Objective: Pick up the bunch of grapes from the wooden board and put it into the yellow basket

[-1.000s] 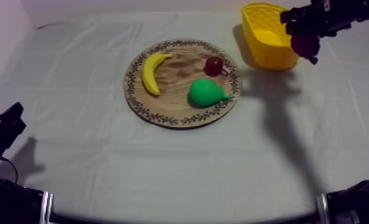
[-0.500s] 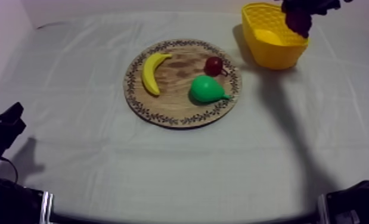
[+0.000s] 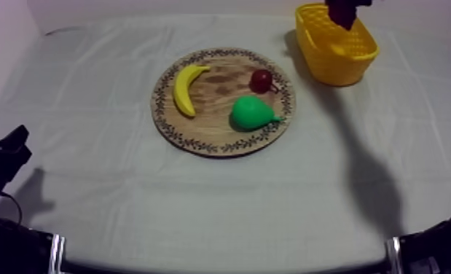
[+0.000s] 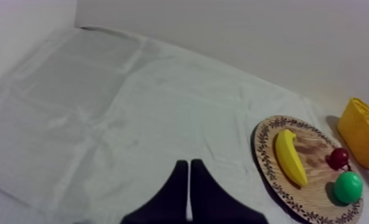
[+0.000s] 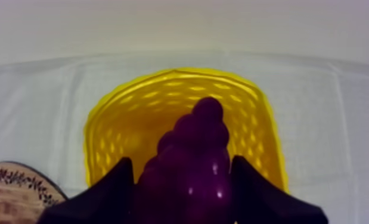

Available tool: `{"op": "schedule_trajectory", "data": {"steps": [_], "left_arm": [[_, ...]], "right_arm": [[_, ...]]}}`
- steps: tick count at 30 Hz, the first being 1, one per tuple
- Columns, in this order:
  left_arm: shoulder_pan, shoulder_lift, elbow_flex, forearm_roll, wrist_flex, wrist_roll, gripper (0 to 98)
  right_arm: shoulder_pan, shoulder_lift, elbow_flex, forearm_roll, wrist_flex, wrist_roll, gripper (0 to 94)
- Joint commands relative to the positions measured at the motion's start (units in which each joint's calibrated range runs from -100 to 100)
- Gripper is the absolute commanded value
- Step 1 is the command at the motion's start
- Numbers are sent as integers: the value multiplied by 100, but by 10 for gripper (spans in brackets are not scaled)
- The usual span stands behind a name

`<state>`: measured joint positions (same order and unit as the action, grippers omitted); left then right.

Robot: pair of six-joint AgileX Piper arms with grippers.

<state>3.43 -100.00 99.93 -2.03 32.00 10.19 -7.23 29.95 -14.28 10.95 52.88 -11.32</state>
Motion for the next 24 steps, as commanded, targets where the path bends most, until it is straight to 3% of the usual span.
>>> {"op": "schedule_trajectory", "data": {"steps": [1,11,24], "left_arm": [[1,0,-4,1,1,-1,1],[1,0,-4,1,1,-1,1],[1,0,-4,1,1,-1,1]], "right_arm": [[-1,421,-291,50,5,-37,186],[120,1241,-798,115,-57,-65,185],[159,1313,-536,113,-217,-48,184]]}}
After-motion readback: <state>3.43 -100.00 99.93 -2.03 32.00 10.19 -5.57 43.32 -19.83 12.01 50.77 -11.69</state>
